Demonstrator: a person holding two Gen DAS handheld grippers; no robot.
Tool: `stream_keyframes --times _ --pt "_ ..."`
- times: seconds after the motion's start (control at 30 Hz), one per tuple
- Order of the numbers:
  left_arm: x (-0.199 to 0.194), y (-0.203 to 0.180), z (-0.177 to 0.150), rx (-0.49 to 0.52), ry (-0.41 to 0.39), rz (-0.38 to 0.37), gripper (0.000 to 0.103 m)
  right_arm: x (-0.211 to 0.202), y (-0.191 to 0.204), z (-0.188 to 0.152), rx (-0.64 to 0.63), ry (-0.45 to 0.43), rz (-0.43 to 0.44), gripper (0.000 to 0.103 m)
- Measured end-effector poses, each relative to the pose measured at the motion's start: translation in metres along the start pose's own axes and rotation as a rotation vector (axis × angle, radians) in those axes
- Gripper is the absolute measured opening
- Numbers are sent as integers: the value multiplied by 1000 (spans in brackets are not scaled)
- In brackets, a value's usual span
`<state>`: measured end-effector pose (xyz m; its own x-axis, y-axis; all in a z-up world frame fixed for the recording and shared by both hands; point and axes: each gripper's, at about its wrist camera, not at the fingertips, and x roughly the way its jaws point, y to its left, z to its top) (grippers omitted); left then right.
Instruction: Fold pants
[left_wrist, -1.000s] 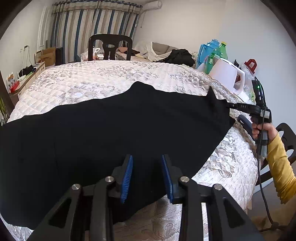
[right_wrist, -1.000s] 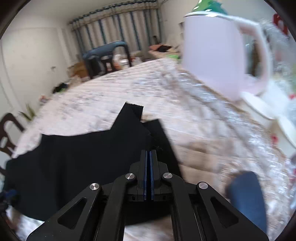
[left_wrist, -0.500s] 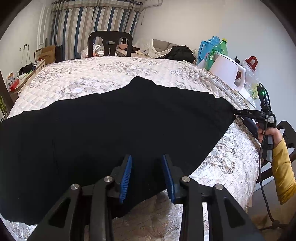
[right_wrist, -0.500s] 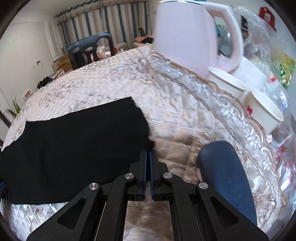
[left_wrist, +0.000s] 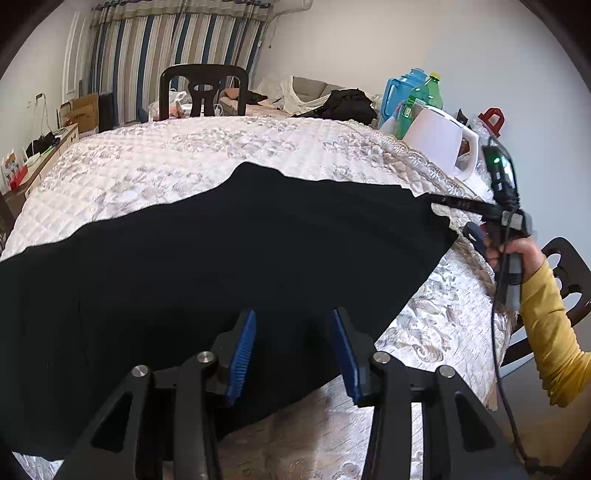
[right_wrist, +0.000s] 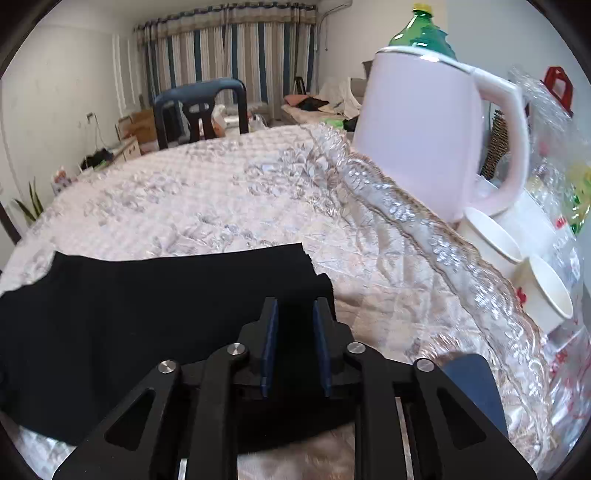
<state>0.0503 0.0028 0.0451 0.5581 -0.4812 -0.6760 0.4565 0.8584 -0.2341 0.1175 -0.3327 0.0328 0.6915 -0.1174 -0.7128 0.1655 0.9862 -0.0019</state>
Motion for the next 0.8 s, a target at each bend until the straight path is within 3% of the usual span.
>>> stream_keyframes --times 0.07,0.13,0.23,0.3,0.37,0.5,0.67,0.8 --pt "1 -1 3 10 -5 -10 50 7 -5 -9 6 42 -9 34" --pt "5 -3 7 21 0 -11 50 13 -11 -19 14 85 -44 35" --pt "14 -6 15 26 10 -24 50 2 -27 -31 59 86 -15 38" --pt "19 -10 21 26 11 -42 50 -2 -32 -38 46 107 -56 39" --pt "24 -15 26 31 10 -62 51 -6 -38 -43 57 119 -44 44" --pt "34 -28 37 60 19 -89 52 -11 -48 -42 95 176 -15 44" --pt "42 -45 53 119 21 -102 56 -21 -48 -34 102 126 21 44" --pt "53 -57 61 138 31 -130 56 -25 -47 -15 92 37 -16 44"
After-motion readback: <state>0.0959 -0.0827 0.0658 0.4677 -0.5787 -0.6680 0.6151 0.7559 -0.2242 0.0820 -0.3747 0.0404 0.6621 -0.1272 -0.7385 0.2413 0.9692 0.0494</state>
